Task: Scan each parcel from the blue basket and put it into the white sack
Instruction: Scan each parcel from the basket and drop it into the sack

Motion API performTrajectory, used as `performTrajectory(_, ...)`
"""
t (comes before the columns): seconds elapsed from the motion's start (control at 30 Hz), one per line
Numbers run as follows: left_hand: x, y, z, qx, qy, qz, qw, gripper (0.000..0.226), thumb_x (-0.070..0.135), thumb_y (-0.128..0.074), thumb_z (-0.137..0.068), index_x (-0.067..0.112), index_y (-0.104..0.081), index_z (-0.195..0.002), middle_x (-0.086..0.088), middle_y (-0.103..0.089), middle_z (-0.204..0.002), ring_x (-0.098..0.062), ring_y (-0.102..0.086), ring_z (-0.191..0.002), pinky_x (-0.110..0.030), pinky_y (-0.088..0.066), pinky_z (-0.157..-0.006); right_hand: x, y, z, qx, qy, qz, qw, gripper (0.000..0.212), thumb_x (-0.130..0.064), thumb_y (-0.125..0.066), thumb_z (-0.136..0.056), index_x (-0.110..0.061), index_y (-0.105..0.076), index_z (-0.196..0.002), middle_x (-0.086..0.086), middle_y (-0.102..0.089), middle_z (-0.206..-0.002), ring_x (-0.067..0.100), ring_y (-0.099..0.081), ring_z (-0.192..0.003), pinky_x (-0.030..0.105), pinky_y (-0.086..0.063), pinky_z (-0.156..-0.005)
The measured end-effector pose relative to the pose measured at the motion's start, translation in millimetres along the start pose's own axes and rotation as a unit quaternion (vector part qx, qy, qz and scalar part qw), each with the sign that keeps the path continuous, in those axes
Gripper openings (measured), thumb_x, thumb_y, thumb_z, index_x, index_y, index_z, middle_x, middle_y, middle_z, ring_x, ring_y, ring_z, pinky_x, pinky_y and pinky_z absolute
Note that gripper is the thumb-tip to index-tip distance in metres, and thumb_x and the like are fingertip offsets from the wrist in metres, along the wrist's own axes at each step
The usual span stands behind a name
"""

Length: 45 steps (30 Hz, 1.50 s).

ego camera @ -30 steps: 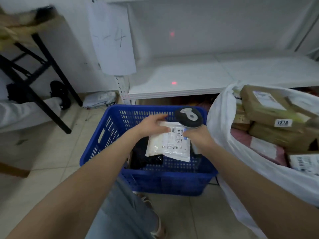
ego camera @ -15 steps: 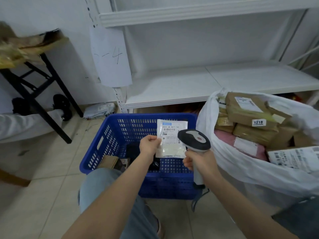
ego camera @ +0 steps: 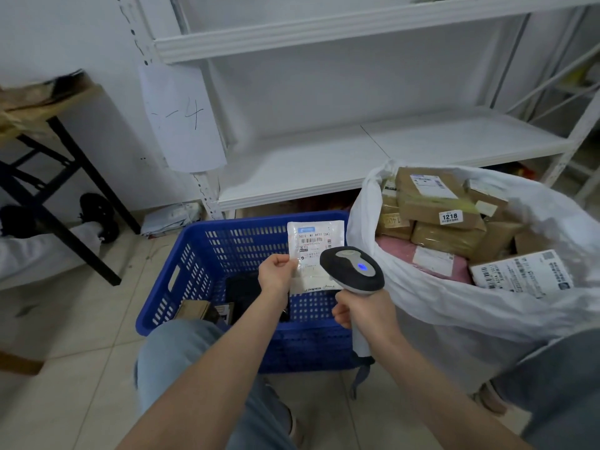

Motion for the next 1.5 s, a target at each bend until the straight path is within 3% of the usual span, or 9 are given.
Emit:
performTrajectory(0.23,27.2,0.4,7.7,0.009,-0.051,0.004,0.999,0.01,0.012,-0.067,-0.086,0.019,-0.061,-0.082,-0.003,-0.066,-0.089,-0.02,-0.063,-0.089,-0.036,-0.054,-0.084,-16.2,4.1,5.1,0.006,0.034,-0.028,0.999,0.014,-0.003,-0.063,-0.082,-0.004,-0.068,-0.07,0.01,-0.069,-0.064,0.012,-0.06,-0.049,0.022,-0.051,-0.053)
performTrajectory(0.33,66.6,-10.6,16.6,0.0,-0.139,-0.021,0.99,0.008,0.013,-0.066,-0.087,0.019,-0.061,-0.084,0.001,-0.066,-0.087,-0.015,-0.061,-0.085,-0.026,-0.049,-0.077,-35.3,22.6,-0.5,0.034,0.068,-0.058,0.995,0.013,-0.004,-0.065,-0.082,-0.007,-0.068,-0.069,0.009,-0.07,-0.066,0.013,-0.06,-0.051,0.026,-0.05,-0.056)
performTrajectory(0.43,107.4,-41.5,29.0,-0.038,-0.243,-0.076,0.966,0.005,0.02,-0.067,-0.087,0.021,-0.063,-0.084,0.003,-0.069,-0.087,-0.012,-0.064,-0.083,-0.029,-0.053,-0.078,-58.5,52.2,-7.3,0.097,0.1,-0.107,0.984,0.01,-0.004,-0.067,-0.081,-0.005,-0.068,-0.071,0.007,-0.069,-0.062,0.014,-0.061,-0.052,0.025,-0.051,-0.055)
performTrajectory(0.6,145.9,-130.9,64.7,-0.122,-0.412,-0.222,0.875,0.008,0.018,-0.062,-0.09,0.019,-0.07,-0.094,0.007,-0.07,-0.093,-0.012,-0.063,-0.087,-0.027,-0.05,-0.08,-87.0,111.4,-19.2,0.196,0.149,-0.138,0.959,0.013,-0.006,-0.067,-0.081,-0.012,-0.065,-0.069,0.005,-0.069,-0.064,0.014,-0.065,-0.056,0.029,-0.056,-0.063)
performTrajectory(0.77,123.1,-208.4,88.4,-0.204,-0.497,-0.354,0.765,0.02,0.01,-0.055,-0.091,0.016,-0.072,-0.099,-0.002,-0.072,-0.101,-0.021,-0.064,-0.093,-0.032,-0.05,-0.078,-83.5,159.4,-39.2,0.246,0.129,-0.147,0.949,0.011,-0.005,-0.066,-0.08,-0.007,-0.065,-0.069,0.007,-0.068,-0.063,0.015,-0.063,-0.055,0.027,-0.051,-0.059)
performTrajectory(0.93,100.7,-238.8,82.8,-0.242,-0.528,-0.414,0.7,0.041,0.002,-0.051,-0.088,0.024,-0.067,-0.118,-0.001,-0.065,-0.118,-0.021,-0.059,-0.108,-0.04,-0.052,-0.084,-66.0,177.4,-54.0,0.237,0.11,-0.139,0.955,0.011,-0.007,-0.069,-0.079,-0.006,-0.065,-0.069,0.008,-0.067,-0.06,0.015,-0.061,-0.053,0.028,-0.05,-0.057)
performTrajectory(1.2,107.2,-175.7,43.6,-0.139,-0.46,-0.444,0.757,0.044,-0.001,-0.046,-0.089,0.021,-0.061,-0.123,-0.001,-0.052,-0.127,-0.019,-0.048,-0.118,-0.036,-0.05,-0.083,-65.6,145.9,-59.8,0.175,0.1,-0.107,0.974,0.012,-0.007,-0.066,-0.079,-0.009,-0.066,-0.067,0.009,-0.07,-0.065,0.02,-0.065,-0.061,0.034,-0.054,-0.067)
performTrajectory(1.3,103.3,-132.6,22.5,-0.114,-0.425,-0.482,0.758,0.044,-0.001,-0.046,-0.09,0.02,-0.057,-0.127,-0.001,-0.049,-0.132,-0.018,-0.042,-0.123,-0.037,-0.049,-0.084,-69.8,111.4,-61.1,0.14,0.099,-0.082,0.982,0.017,-0.009,-0.067,-0.078,-0.01,-0.067,-0.061,0.006,-0.069,-0.058,0.019,-0.065,-0.058,0.03,-0.052,-0.062)
performTrajectory(1.5,73.0,-32.3,-39.9,-0.106,-0.288,-0.584,0.751,0.043,0.009,-0.052,-0.093,0.023,-0.048,-0.134,-0.004,-0.04,-0.139,-0.024,-0.04,-0.126,-0.041,-0.05,-0.087,-57.1,10.5,-79.0,0.021,0.058,-0.015,0.998,0.01,-0.011,-0.067,-0.083,-0.009,-0.067,-0.074,0.008,-0.07,-0.067,0.015,-0.063,-0.055,0.028,-0.051,-0.057)
Point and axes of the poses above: each hand's wrist, its own z-axis away from the middle knuckle, its own y-axis out of the back of the hand, x = y × z, the point moved 2 cm from there along -z, towards the middle knuckle
